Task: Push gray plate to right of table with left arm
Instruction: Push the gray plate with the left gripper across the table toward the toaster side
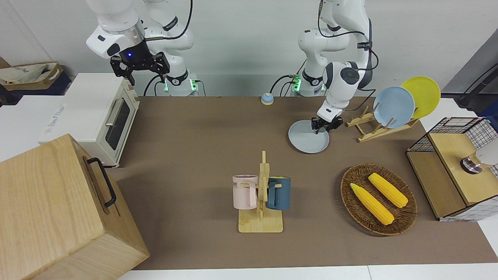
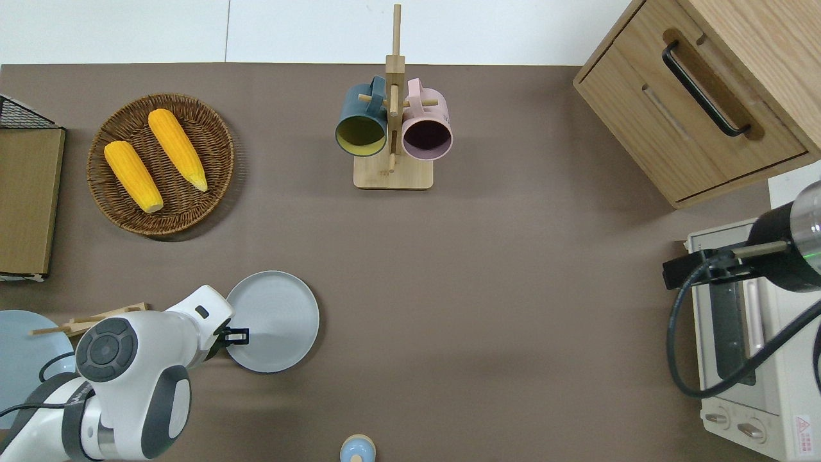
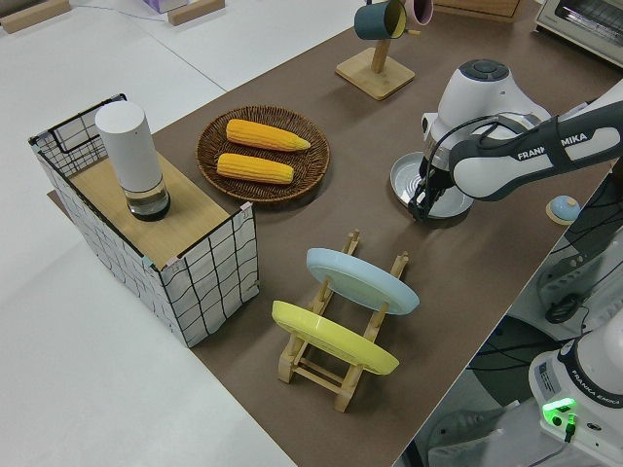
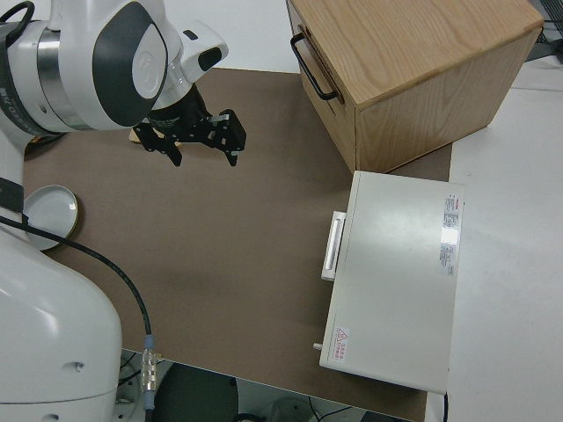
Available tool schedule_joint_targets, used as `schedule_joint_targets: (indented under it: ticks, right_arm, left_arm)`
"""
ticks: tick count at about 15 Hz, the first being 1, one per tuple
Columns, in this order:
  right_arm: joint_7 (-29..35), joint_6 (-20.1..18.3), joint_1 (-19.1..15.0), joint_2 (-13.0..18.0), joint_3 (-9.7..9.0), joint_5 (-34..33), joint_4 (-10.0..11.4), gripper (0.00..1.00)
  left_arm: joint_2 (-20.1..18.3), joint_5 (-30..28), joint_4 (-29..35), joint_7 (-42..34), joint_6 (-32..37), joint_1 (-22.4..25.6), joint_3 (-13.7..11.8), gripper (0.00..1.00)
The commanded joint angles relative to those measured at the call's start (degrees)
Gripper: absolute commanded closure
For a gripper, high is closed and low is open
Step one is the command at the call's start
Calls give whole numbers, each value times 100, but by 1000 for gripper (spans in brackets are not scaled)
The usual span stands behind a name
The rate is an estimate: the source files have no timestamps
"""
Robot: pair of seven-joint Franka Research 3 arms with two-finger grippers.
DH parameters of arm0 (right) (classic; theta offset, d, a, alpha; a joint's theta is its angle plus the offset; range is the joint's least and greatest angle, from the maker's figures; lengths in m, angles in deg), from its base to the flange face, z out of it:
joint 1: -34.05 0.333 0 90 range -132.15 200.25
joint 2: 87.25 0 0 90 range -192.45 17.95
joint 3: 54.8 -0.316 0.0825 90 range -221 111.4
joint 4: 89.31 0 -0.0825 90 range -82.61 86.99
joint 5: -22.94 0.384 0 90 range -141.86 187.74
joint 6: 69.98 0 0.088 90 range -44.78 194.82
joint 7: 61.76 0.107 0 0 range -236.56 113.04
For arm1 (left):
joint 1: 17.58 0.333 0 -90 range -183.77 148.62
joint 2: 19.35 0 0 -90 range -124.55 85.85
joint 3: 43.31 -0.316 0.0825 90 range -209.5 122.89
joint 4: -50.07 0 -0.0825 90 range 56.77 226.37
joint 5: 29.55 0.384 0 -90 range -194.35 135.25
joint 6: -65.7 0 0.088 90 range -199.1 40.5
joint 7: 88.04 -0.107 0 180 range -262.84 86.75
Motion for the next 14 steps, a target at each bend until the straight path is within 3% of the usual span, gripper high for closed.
schedule_joint_targets:
  ticks: [1, 7, 14]
  right_arm:
    - [66, -89, -115, 14, -92, 25, -53, 17]
    - [75, -89, -115, 14, -92, 25, -53, 17]
    - [75, -89, -115, 14, -92, 25, -53, 17]
  left_arm:
    - [51, -40, 117, -21, -82, -51, -13, 1000]
    - [95, -31, 100, 119, -108, -85, -5, 1000]
    - [614, -277, -84, 988, -513, -884, 39, 1000]
